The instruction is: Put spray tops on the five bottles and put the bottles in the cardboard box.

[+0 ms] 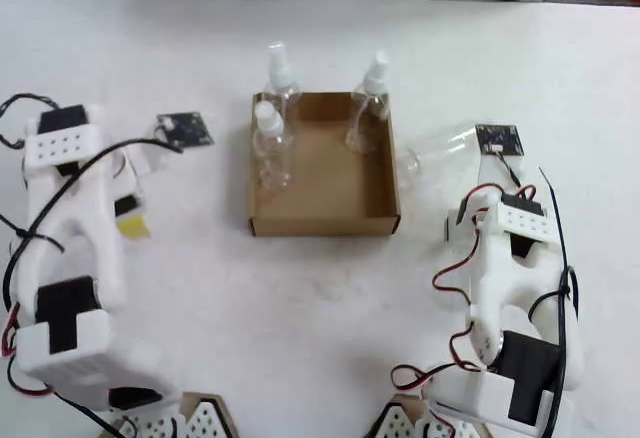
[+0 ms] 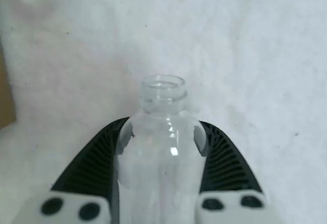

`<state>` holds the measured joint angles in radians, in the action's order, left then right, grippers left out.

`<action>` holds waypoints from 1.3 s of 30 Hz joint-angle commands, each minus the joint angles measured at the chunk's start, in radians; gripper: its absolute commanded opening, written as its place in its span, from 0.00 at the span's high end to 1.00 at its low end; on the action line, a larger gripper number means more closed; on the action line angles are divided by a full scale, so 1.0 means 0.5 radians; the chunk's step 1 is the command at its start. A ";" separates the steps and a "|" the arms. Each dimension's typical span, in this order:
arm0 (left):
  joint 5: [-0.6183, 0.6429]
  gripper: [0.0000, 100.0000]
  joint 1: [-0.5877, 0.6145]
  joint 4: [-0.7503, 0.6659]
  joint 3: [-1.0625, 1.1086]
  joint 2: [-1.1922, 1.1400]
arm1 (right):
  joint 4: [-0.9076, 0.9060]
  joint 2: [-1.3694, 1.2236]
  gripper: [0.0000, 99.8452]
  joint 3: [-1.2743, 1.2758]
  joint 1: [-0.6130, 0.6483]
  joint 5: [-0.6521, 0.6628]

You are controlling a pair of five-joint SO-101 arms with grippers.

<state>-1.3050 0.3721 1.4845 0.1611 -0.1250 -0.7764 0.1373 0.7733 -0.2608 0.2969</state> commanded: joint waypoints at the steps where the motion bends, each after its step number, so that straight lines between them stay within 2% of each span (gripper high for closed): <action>1: 0.218 0.84 0.103 0.147 -0.037 0.256 | 0.029 0.005 0.98 -0.006 -0.017 0.034; 6: 0.568 0.98 0.155 0.052 0.374 0.578 | 0.029 0.005 0.98 -0.003 -0.017 0.040; 11: 1.160 0.98 0.262 -0.473 1.053 0.913 | 0.026 0.005 0.98 -0.003 -0.017 0.040; 17: 2.056 0.98 0.376 -1.249 1.771 1.309 | 0.023 0.005 0.98 0.000 -0.014 0.040; 20: 2.470 0.98 0.379 -1.430 1.995 1.554 | 0.023 0.005 0.98 0.000 -0.014 0.043; 23: 2.808 0.98 0.388 -1.485 2.194 1.852 | 0.020 0.005 0.98 0.000 -0.014 0.043; 28: 2.955 0.95 0.385 -1.267 2.351 2.285 | 0.020 0.005 0.98 0.000 -0.014 0.043; 31: 3.041 0.85 0.385 -1.142 2.348 2.398 | 0.020 0.005 0.98 0.003 -0.014 0.043; 33: 3.050 0.80 0.382 -1.154 2.320 2.395 | 0.020 0.005 0.98 0.003 -0.014 0.043; 39: 3.124 0.87 0.388 -1.154 2.127 2.061 | 0.017 0.005 0.98 0.003 -0.014 0.043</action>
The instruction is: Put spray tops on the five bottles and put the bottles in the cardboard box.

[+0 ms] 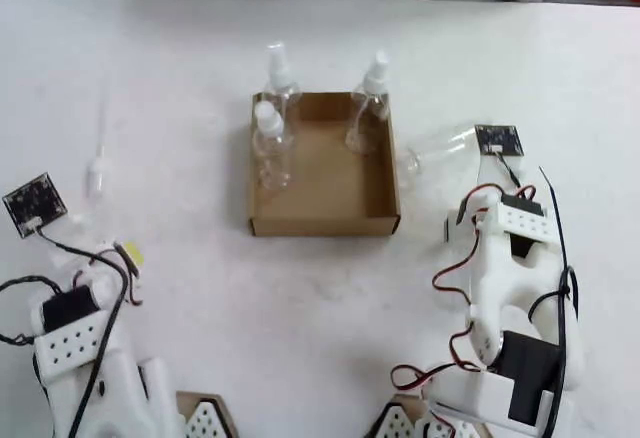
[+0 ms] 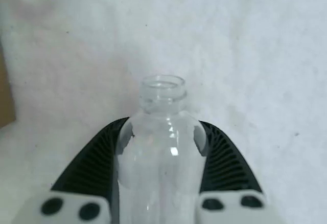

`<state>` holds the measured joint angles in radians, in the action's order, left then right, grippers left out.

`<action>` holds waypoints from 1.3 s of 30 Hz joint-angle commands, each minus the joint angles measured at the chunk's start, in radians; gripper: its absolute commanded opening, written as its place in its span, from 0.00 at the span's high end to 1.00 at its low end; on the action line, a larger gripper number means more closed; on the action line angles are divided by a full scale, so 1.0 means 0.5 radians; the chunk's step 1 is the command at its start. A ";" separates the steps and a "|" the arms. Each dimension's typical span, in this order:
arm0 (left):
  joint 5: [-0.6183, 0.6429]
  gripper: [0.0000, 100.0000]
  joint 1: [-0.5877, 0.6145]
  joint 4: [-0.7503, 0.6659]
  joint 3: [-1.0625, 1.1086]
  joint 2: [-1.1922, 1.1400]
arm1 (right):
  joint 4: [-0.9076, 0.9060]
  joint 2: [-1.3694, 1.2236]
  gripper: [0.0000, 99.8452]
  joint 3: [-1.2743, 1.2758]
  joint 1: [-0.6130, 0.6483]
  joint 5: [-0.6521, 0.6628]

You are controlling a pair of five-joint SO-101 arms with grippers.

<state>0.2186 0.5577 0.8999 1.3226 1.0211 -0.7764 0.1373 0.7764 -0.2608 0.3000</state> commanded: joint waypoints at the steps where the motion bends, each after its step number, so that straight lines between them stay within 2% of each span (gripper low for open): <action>1: 0.095 0.87 0.017 0.015 -0.242 -0.336 | 0.017 0.005 0.98 -0.003 -0.014 0.037; 4: 0.160 0.82 0.087 0.012 -0.396 -0.655 | 0.017 0.005 0.98 -0.003 -0.014 0.037; 10: 0.399 0.60 0.232 0.015 -0.629 -1.103 | 0.017 0.005 0.98 -0.003 -0.011 0.040; 13: 0.476 0.57 0.250 0.015 -0.687 -1.155 | 0.017 0.005 0.98 -0.003 -0.011 0.107; 21: 0.583 0.57 0.235 -0.117 -0.678 -1.211 | -0.014 0.005 0.98 0.000 0.029 0.138; 29: 0.635 0.57 0.222 -0.126 -1.000 -1.784 | -0.023 0.005 0.98 0.000 0.029 0.187; 34: 0.687 0.58 0.213 -0.144 -1.059 -1.849 | -0.026 0.005 0.98 0.000 0.029 0.206; 36: 0.684 0.63 0.210 -0.144 -1.062 -1.849 | -0.026 0.005 0.98 0.000 0.029 0.206; 39: 0.672 0.82 0.198 -0.147 -1.065 -1.849 | -0.026 0.005 0.98 0.000 0.029 0.206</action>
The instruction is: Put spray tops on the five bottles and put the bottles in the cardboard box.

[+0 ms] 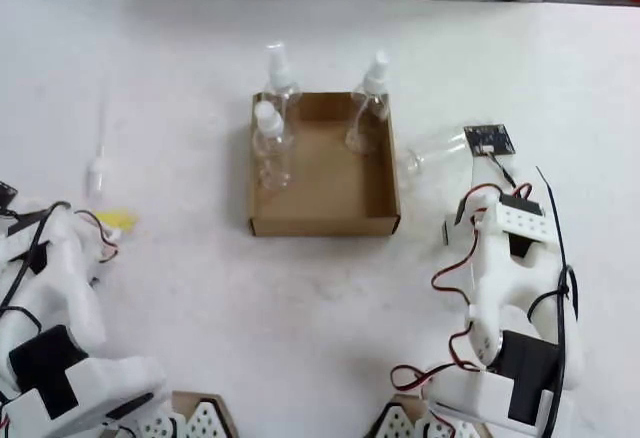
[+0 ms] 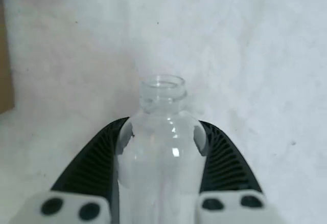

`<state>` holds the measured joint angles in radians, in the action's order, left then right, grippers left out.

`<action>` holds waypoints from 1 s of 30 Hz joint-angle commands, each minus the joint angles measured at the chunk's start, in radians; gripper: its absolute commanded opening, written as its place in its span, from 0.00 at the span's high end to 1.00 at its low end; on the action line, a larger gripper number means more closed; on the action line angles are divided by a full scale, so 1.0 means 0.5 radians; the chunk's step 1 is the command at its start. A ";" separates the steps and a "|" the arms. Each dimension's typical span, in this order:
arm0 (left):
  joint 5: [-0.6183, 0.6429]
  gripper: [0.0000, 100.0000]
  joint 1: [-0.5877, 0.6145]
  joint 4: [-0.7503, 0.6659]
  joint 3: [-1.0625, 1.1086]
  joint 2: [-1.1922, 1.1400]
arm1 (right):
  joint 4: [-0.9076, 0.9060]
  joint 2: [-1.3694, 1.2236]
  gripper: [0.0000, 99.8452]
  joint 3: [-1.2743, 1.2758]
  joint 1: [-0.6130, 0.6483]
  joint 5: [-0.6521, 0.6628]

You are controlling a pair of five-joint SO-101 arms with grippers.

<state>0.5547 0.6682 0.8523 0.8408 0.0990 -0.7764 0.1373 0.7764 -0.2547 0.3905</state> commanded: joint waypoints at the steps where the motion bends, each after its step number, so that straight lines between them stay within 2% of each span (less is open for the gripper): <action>1: 0.000 0.89 -0.029 -0.052 -0.101 -0.005 | -0.026 0.005 0.98 0.000 0.017 0.025; 2: -0.006 0.97 -0.029 -0.052 -0.101 -0.005 | -0.026 0.005 0.98 0.000 0.017 0.025; 3: -0.037 0.99 -0.029 -0.052 -0.104 -0.005 | -0.026 0.005 0.98 0.000 0.017 0.025; 6: -0.144 0.91 -0.066 -0.031 -0.123 -0.005 | -0.026 0.005 0.98 0.000 0.017 0.025; 11: -0.466 0.97 -0.201 0.058 -0.169 -0.002 | -0.026 0.005 0.98 0.000 0.014 0.025; 14: -0.859 0.98 -0.339 0.267 -0.298 -0.002 | -0.026 0.005 0.98 0.000 0.014 0.025; 20: -1.989 0.98 -0.655 0.586 -0.555 -0.017 | -0.026 0.005 0.98 0.000 0.008 0.025; 22: -2.246 0.97 -0.787 0.632 -0.583 -0.017 | -0.026 0.005 0.98 0.000 0.008 0.025; 27: -2.277 0.97 -0.993 0.571 -0.571 -0.020 | -0.026 0.005 0.98 0.000 0.008 0.025; 30: -2.265 0.92 -1.048 0.528 -0.571 -0.020 | -0.026 0.005 0.98 0.000 0.008 0.025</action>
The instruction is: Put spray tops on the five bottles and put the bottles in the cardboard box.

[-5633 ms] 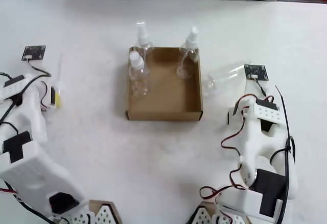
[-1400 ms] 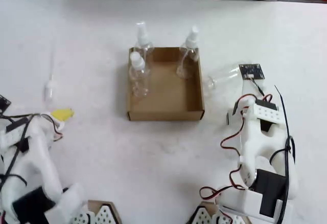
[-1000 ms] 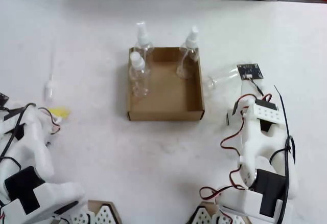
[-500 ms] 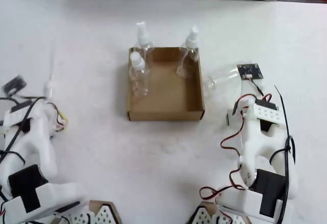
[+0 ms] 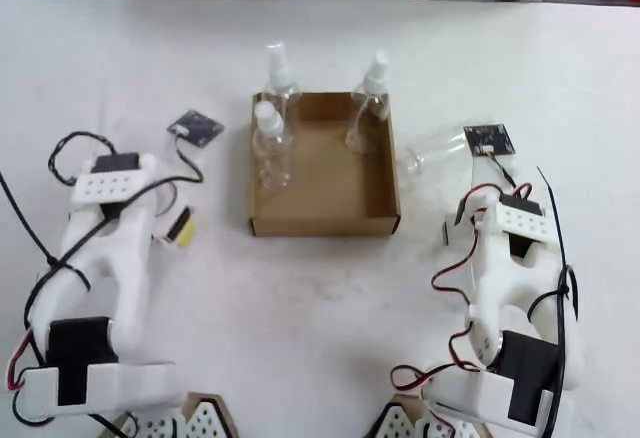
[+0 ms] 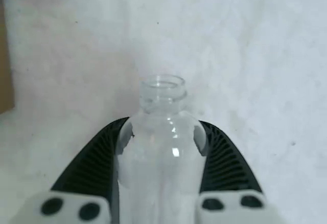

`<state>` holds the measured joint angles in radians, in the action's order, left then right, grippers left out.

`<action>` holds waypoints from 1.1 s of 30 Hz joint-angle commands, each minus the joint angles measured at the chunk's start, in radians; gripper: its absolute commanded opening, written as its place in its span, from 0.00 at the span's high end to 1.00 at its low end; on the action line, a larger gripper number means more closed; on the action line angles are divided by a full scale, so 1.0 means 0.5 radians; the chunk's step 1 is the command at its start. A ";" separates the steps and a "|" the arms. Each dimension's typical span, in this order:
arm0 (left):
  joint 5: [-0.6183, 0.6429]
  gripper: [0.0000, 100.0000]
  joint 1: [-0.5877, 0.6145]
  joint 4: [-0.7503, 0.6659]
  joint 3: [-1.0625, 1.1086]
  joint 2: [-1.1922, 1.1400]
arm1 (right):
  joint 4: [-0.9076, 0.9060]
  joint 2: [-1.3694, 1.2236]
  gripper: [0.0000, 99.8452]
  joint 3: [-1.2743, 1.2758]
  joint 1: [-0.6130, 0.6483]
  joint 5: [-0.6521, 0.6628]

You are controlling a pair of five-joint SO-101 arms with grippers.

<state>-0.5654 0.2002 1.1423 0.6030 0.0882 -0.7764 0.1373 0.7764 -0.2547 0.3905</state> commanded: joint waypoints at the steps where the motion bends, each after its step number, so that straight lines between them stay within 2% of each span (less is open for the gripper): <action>1: 0.003 0.90 -0.124 -0.052 -0.095 0.002 | -0.026 0.005 0.98 0.000 0.008 0.025; 6: 0.307 0.77 -0.133 -0.064 -0.052 0.002 | -0.026 0.005 0.98 0.000 0.008 0.025; 13: 0.770 0.77 -0.133 -0.086 -0.043 0.002 | -0.026 0.005 0.98 0.000 0.008 0.028; 20: 1.378 0.77 -0.075 -0.077 -0.037 0.002 | -0.026 0.008 0.98 0.000 0.008 0.028; 23: 1.396 0.77 -0.044 -0.095 0.018 -0.002 | -0.026 0.008 0.98 0.000 0.005 0.028; 28: 1.396 0.77 -0.044 -0.295 0.203 -0.002 | -0.026 0.008 0.98 0.000 0.005 0.028; 33: 1.399 0.77 -0.051 -0.316 0.212 0.002 | -0.026 0.008 0.98 0.000 0.005 0.028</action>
<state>0.1204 0.1634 1.0104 0.7135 0.0882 -0.7764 0.1373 0.7764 -0.2547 0.3905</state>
